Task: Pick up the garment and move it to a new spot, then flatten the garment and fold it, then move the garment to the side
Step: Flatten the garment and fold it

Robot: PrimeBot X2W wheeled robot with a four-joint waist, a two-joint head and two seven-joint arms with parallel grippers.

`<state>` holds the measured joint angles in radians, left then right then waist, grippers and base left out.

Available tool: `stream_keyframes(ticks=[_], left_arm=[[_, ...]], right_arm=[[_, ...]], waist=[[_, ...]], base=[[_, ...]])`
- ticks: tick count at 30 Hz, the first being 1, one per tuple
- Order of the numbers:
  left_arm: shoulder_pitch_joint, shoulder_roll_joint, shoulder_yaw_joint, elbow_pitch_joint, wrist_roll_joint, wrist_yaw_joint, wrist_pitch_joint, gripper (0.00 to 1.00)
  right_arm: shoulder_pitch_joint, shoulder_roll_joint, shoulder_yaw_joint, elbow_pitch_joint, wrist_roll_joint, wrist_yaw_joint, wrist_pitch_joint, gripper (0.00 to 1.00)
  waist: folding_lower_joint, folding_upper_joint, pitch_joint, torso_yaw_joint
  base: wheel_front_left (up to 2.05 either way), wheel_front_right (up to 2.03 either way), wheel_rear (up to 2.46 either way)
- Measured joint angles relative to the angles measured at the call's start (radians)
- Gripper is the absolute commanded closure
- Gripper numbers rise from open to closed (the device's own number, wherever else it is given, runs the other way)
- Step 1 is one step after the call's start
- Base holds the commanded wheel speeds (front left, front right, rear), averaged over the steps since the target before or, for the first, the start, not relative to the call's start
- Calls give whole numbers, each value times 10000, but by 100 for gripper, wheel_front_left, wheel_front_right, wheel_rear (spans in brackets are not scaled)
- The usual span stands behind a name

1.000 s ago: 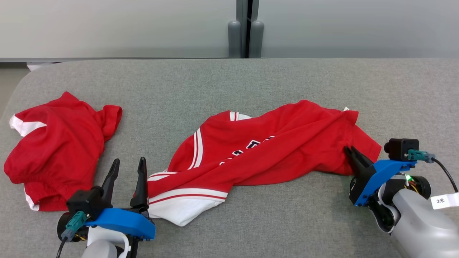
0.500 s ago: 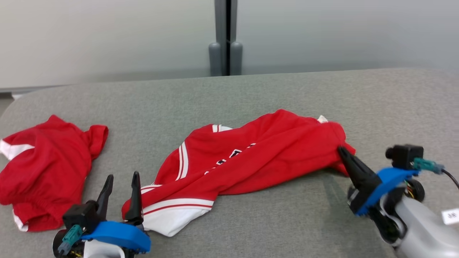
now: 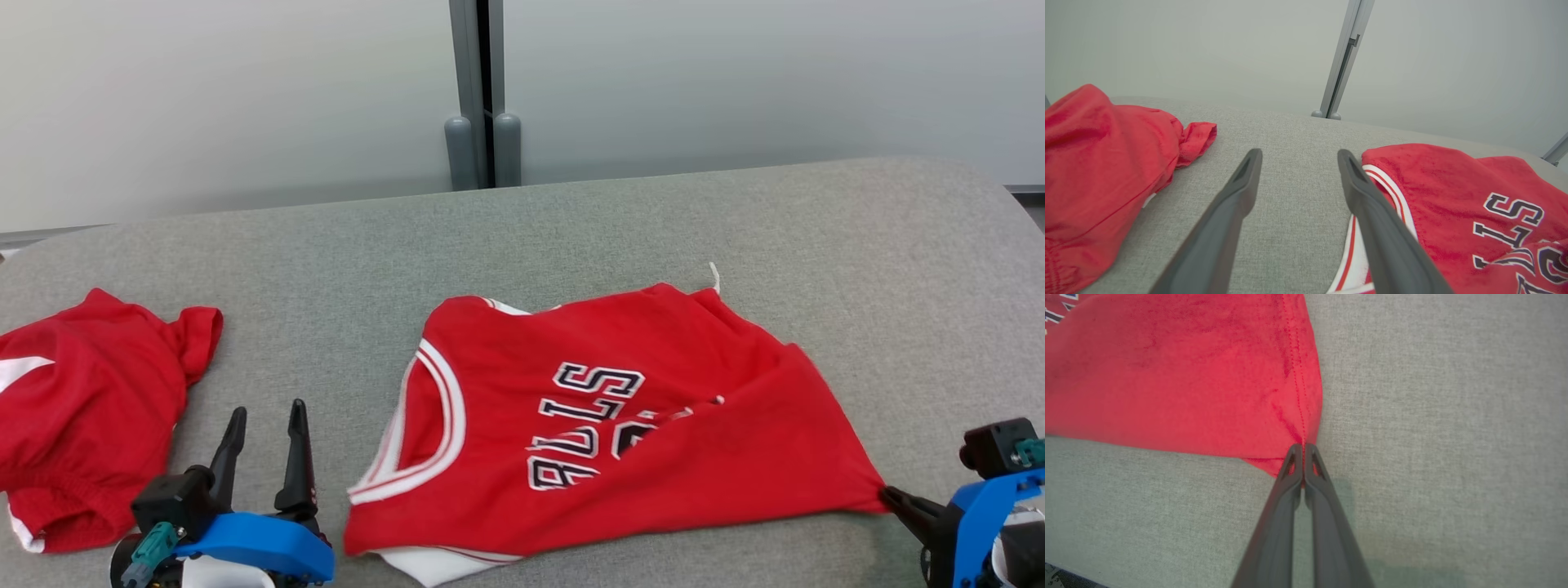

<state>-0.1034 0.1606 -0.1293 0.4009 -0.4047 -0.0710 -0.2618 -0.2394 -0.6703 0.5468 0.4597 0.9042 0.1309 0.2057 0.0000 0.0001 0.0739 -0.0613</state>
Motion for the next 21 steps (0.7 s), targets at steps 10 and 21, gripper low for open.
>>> stream_keyframes(ticks=[10, 21], left_arm=[[33, 29, -125, 36, -15, 27, 19, 0], [286, 77, -182, -96, -140, 98, 48, 0]], right_arm=[[86, 980, -1457, 412, -1747, 0, -414, 0], [443, 3133, -4424, -1732, -4280, -4, -2857, 0]], waist=[[0, 0, -233, 229], [0, 0, -587, 268]], base=[[0, 0, 0], [0, 0, 0]])
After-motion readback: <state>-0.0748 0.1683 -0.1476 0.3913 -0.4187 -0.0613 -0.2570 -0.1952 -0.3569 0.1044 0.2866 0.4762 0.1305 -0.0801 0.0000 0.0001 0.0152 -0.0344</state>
